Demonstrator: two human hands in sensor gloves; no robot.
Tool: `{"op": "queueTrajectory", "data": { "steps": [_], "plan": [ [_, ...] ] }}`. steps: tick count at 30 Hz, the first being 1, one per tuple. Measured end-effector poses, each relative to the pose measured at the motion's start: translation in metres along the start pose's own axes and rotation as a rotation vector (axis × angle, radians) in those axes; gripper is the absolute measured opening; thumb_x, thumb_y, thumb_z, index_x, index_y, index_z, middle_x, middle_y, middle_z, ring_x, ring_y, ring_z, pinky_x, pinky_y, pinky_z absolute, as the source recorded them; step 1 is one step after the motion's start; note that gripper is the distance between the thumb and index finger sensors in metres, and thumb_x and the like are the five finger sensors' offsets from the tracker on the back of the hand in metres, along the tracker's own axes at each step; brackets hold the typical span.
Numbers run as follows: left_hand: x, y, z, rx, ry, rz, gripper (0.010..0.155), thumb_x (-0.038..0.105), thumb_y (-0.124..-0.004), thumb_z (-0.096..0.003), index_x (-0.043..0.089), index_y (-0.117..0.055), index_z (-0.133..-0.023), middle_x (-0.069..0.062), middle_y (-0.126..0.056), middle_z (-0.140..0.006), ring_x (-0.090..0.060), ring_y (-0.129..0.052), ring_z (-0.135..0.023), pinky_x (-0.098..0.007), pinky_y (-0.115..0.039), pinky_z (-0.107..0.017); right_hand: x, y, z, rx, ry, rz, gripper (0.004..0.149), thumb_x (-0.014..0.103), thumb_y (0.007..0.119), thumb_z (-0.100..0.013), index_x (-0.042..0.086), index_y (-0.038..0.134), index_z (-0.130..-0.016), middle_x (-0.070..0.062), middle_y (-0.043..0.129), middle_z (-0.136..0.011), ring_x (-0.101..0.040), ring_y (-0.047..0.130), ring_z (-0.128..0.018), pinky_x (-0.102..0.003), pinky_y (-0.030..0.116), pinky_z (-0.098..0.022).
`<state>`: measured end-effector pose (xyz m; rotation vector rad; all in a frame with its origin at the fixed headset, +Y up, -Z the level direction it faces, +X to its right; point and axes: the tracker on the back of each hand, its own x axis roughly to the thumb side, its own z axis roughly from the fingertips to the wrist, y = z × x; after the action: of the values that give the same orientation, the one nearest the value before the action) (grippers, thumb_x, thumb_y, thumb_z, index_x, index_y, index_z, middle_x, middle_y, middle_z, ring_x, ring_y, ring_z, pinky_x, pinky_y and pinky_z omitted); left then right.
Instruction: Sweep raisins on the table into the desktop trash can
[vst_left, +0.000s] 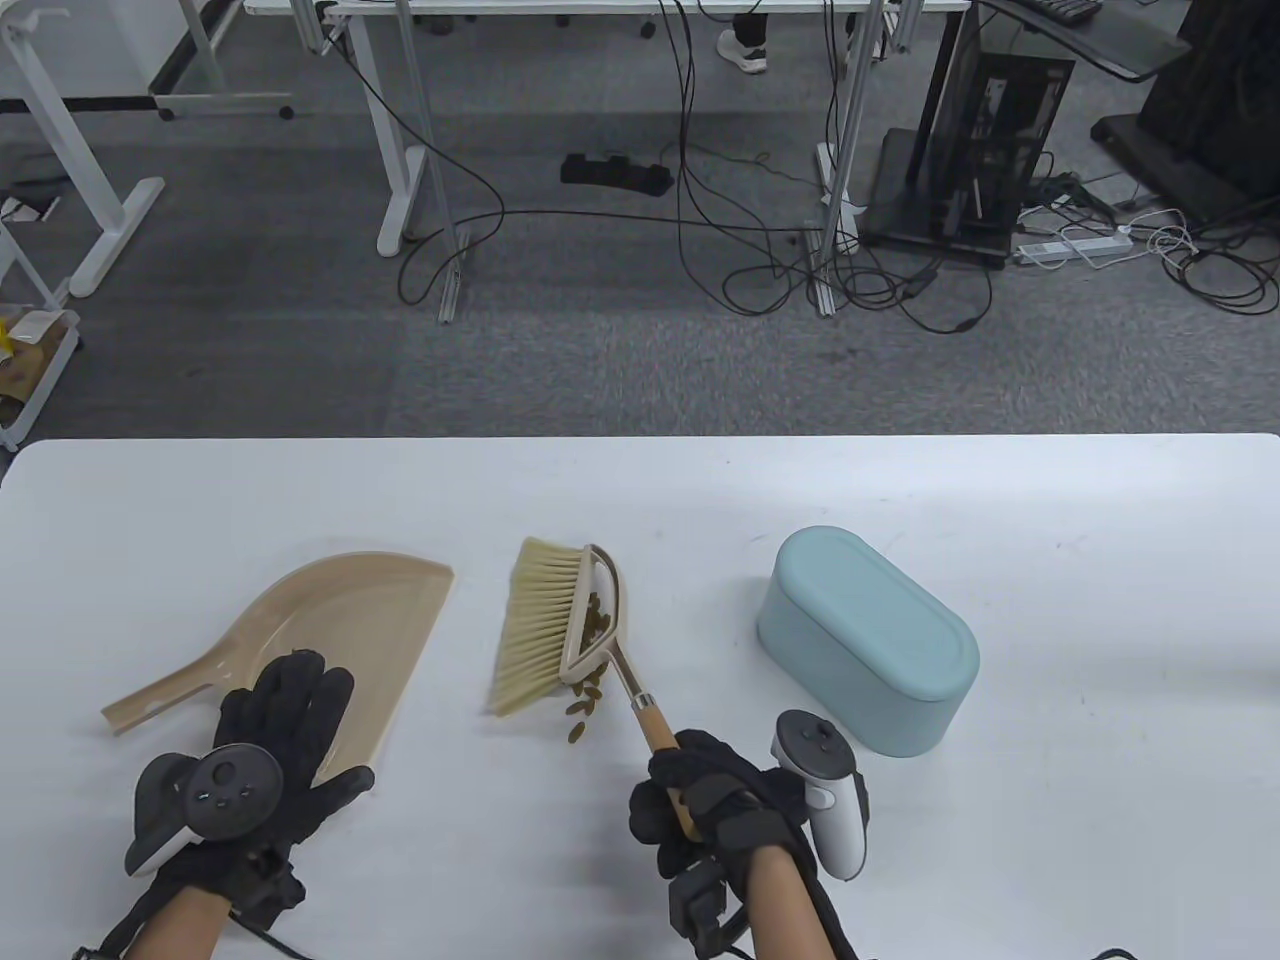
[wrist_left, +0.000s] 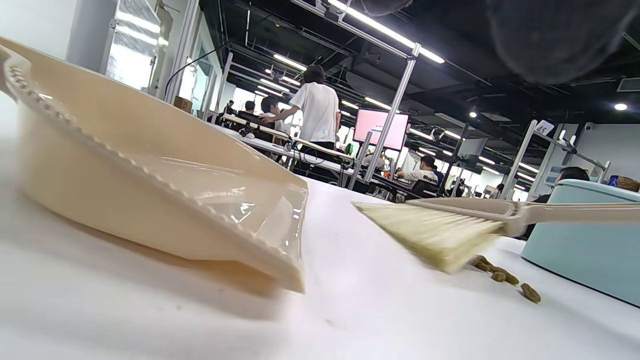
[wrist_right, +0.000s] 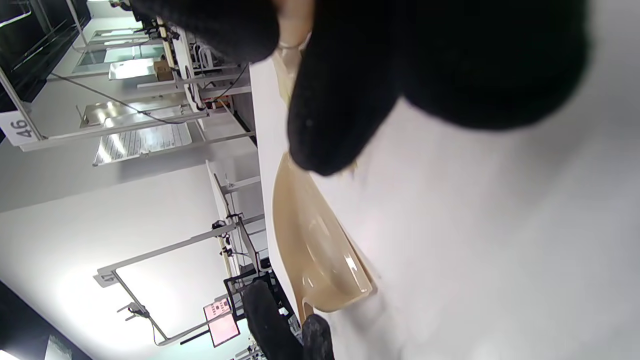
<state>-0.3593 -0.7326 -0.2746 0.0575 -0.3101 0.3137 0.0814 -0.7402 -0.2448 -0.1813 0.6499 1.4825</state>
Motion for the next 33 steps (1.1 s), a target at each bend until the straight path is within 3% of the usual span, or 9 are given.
{"op": "queueTrajectory", "data": {
  "steps": [4,7,10,16,21,25,28,32,33],
  "plan": [
    [0.000,-0.002,0.000,-0.015,0.005,-0.010,0.086,0.062,-0.070,-0.0487,0.029,-0.025,-0.114,-0.006,-0.007,-0.123,-0.037,-0.014,-0.118,-0.072,-0.019,-0.077,-0.007,-0.012,0.032,-0.020,0.017,-0.013,0.079,0.033,0.065,-0.060,-0.014,0.019,-0.104,-0.026,0.080,-0.073,-0.013,0.101,-0.031,-0.031,0.089,-0.017],
    [0.000,-0.003,0.000,-0.025,0.012,-0.012,0.086,0.062,-0.070,-0.0486,0.030,-0.025,-0.114,-0.006,-0.007,-0.123,-0.037,-0.014,-0.118,-0.072,-0.019,-0.077,-0.012,-0.021,0.044,-0.033,-0.003,-0.019,0.076,0.033,0.066,-0.059,-0.010,0.026,-0.106,-0.023,0.081,-0.071,-0.013,0.100,-0.029,-0.031,0.088,-0.016],
    [-0.001,-0.003,0.001,-0.031,0.020,-0.015,0.086,0.062,-0.070,-0.0485,0.030,-0.025,-0.114,-0.005,-0.007,-0.123,-0.037,-0.014,-0.118,-0.072,-0.019,-0.077,-0.012,-0.030,0.046,-0.012,-0.126,0.074,0.074,0.035,0.068,-0.058,-0.007,0.033,-0.108,-0.018,0.084,-0.069,-0.011,0.100,-0.026,-0.029,0.087,-0.014],
    [-0.009,-0.001,0.003,-0.024,0.060,0.010,0.088,0.062,-0.072,-0.0477,0.030,-0.023,-0.114,-0.005,-0.006,-0.122,-0.036,-0.013,-0.118,-0.071,-0.021,-0.078,-0.005,-0.047,0.036,0.084,-0.182,0.355,0.073,0.034,0.076,-0.055,-0.002,0.045,-0.109,-0.017,0.089,-0.067,-0.013,0.100,-0.023,-0.032,0.086,-0.014],
    [-0.016,-0.002,0.004,-0.030,0.099,0.018,0.088,0.062,-0.072,-0.0475,0.030,-0.024,-0.113,-0.005,-0.006,-0.122,-0.036,-0.013,-0.118,-0.070,-0.025,-0.078,0.002,-0.071,0.032,-0.054,-0.165,0.526,0.070,0.032,0.081,-0.051,0.002,0.055,-0.108,-0.017,0.092,-0.064,-0.017,0.100,-0.020,-0.036,0.086,-0.013],
    [-0.018,-0.004,0.004,-0.037,0.134,0.005,0.088,0.062,-0.072,-0.0473,0.031,-0.024,-0.113,-0.005,-0.005,-0.122,-0.036,-0.011,-0.118,-0.070,-0.021,-0.078,0.004,-0.092,0.033,-0.170,-0.178,0.520,0.068,0.032,0.082,-0.050,0.003,0.058,-0.107,-0.017,0.093,-0.064,-0.018,0.100,-0.019,-0.037,0.085,-0.013],
    [-0.018,-0.002,0.005,0.018,0.201,-0.041,0.088,0.064,-0.072,-0.0461,0.031,-0.026,-0.113,-0.006,-0.010,-0.122,-0.037,-0.023,-0.117,-0.064,-0.034,-0.078,0.000,-0.103,0.031,-0.203,-0.175,0.502,0.069,0.032,0.081,-0.050,0.004,0.057,-0.108,-0.017,0.093,-0.064,-0.018,0.100,-0.019,-0.037,0.085,-0.014],
    [-0.021,-0.002,0.006,0.039,0.289,-0.081,0.092,0.065,-0.074,-0.0452,0.030,-0.024,-0.113,-0.007,-0.012,-0.122,-0.037,-0.025,-0.116,-0.063,-0.037,-0.078,-0.008,-0.112,0.027,-0.186,-0.191,0.445,0.069,0.033,0.080,-0.050,0.003,0.057,-0.107,-0.016,0.093,-0.063,-0.016,0.100,-0.019,-0.035,0.086,-0.013],
    [-0.023,-0.003,0.006,0.037,0.292,-0.077,0.092,0.065,-0.075,-0.0450,0.030,-0.024,-0.113,-0.008,-0.014,-0.121,-0.037,-0.027,-0.116,-0.062,-0.039,-0.078,-0.009,-0.112,0.025,-0.134,-0.226,0.382,0.069,0.034,0.080,-0.051,0.001,0.056,-0.107,-0.016,0.093,-0.062,-0.014,0.100,-0.018,-0.033,0.086,-0.012]
  ]
}}
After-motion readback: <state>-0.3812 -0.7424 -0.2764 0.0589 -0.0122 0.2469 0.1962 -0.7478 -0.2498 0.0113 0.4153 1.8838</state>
